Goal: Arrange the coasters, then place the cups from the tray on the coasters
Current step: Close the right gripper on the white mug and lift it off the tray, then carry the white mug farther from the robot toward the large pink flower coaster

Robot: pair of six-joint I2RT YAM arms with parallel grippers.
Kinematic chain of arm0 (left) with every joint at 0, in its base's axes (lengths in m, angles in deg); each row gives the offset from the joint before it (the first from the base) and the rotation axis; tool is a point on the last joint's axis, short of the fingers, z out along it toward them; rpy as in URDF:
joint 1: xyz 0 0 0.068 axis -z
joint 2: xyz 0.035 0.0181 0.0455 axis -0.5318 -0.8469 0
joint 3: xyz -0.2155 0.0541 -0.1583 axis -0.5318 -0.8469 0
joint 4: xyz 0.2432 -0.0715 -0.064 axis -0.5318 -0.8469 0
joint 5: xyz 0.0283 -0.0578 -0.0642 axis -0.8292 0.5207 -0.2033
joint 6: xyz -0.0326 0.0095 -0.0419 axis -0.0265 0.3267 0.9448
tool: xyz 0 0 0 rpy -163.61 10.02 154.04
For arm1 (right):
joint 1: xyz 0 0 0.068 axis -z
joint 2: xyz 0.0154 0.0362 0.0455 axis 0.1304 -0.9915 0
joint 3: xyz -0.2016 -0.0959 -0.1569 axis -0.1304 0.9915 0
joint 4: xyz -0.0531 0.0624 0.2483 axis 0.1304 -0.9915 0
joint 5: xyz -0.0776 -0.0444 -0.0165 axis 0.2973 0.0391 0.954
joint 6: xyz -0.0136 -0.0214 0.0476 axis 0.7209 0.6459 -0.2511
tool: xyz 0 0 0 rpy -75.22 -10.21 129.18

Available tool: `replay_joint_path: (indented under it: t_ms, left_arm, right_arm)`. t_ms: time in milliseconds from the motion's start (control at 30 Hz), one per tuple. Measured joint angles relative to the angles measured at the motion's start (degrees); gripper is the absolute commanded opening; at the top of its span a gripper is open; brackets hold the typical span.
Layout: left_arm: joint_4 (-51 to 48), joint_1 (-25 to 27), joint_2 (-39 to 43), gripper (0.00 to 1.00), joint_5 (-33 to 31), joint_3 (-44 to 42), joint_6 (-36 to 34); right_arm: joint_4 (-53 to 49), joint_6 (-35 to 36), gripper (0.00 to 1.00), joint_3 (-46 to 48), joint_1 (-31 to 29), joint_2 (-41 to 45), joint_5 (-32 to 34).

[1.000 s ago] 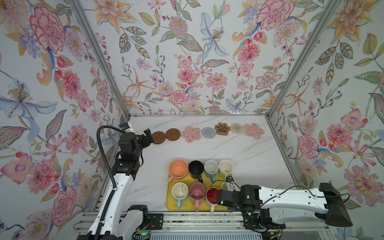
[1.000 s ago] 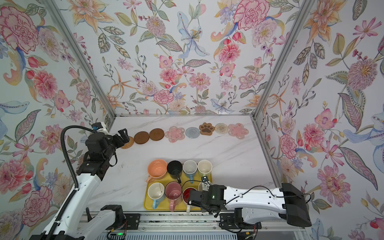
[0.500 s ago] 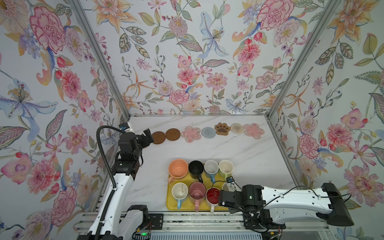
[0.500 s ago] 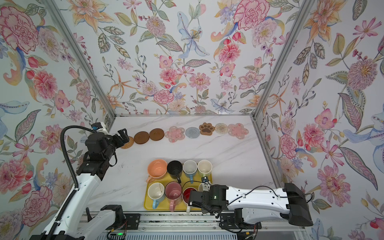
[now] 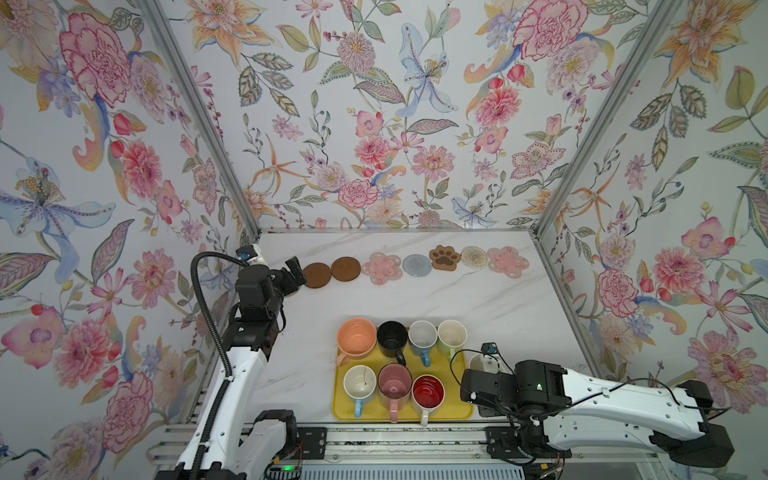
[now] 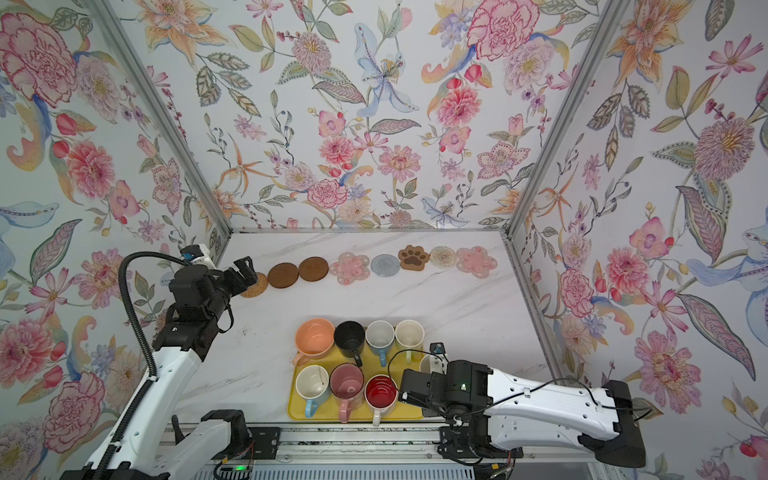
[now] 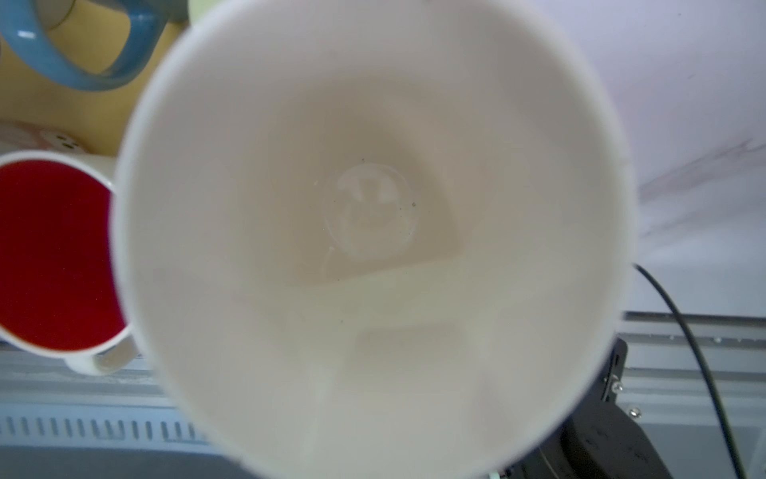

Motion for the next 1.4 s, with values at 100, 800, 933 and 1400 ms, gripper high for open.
replay_joint_path:
  t_ms: [100, 800, 933, 1400]
  left_arm:
    - [0.11, -0.02, 0.24, 0.99, 0.09, -0.26, 0.0]
    - [2.95, -1.81, 0.68, 0.99, 3.91, -2.38, 3.02]
    - [2.89, -1.86, 1.33, 0.99, 4.61, -3.23, 3.45]
    - [2.05, -1.86, 2.97, 0.99, 7.17, -6.69, 4.52]
  right_arm:
    - [-0.9, 2.14, 0.0, -2.86, 6.49, -1.18, 1.51]
    - [24.5, 46.36, 0.0, -19.96, 64.52, -28.04, -2.1]
    - [28.55, 50.01, 0.0, -25.09, 68.61, -34.8, -2.29]
    - [34.97, 55.84, 0.0, -41.79, 76.22, -55.23, -2.73]
